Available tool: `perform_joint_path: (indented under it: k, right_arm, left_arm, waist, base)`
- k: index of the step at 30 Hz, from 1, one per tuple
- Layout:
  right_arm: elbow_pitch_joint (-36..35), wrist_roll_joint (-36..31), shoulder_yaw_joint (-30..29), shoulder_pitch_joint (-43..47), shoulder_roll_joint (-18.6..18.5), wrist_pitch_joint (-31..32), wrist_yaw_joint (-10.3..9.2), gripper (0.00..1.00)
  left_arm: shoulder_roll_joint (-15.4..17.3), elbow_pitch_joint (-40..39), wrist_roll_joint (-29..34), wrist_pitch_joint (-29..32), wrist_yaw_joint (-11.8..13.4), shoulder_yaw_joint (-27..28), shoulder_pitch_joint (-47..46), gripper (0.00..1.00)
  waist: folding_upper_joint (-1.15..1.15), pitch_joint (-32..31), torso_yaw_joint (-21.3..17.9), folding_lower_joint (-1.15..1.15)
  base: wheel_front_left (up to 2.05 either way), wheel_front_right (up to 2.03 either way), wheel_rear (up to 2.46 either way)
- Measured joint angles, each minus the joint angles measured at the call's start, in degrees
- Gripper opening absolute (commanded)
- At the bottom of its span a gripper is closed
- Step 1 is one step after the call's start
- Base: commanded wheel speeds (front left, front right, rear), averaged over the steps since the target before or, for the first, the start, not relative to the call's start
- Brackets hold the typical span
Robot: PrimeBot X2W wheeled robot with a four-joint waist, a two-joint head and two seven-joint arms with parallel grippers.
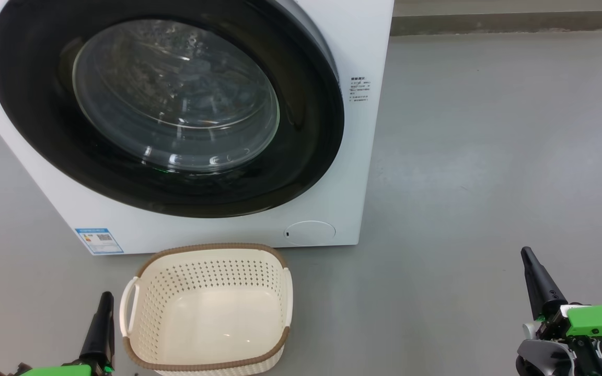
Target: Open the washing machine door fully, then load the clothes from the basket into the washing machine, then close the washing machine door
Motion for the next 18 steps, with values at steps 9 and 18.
perform_joint_path:
  k: [9, 18]
  right_arm:
    - [0.0, 0.0, 0.0, 0.0, 0.0, 0.0, 0.0, 0.0]
    - [0.0, 0.0, 0.0, 0.0, 0.0, 0.1, 0.0, 0.0]
  left_arm:
    - [0.0, 0.0, 0.0, 0.0, 0.0, 0.0, 0.0, 0.0]
    - [0.0, 0.0, 0.0, 0.0, 0.0, 0.0, 0.0, 0.0]
  waist:
    - [0.0, 0.0, 0.0, 0.0]
    - [0.0, 0.0, 0.0, 0.0]
  base:
    - [0.0, 0.0, 0.0]
    - [0.0, 0.0, 0.0]
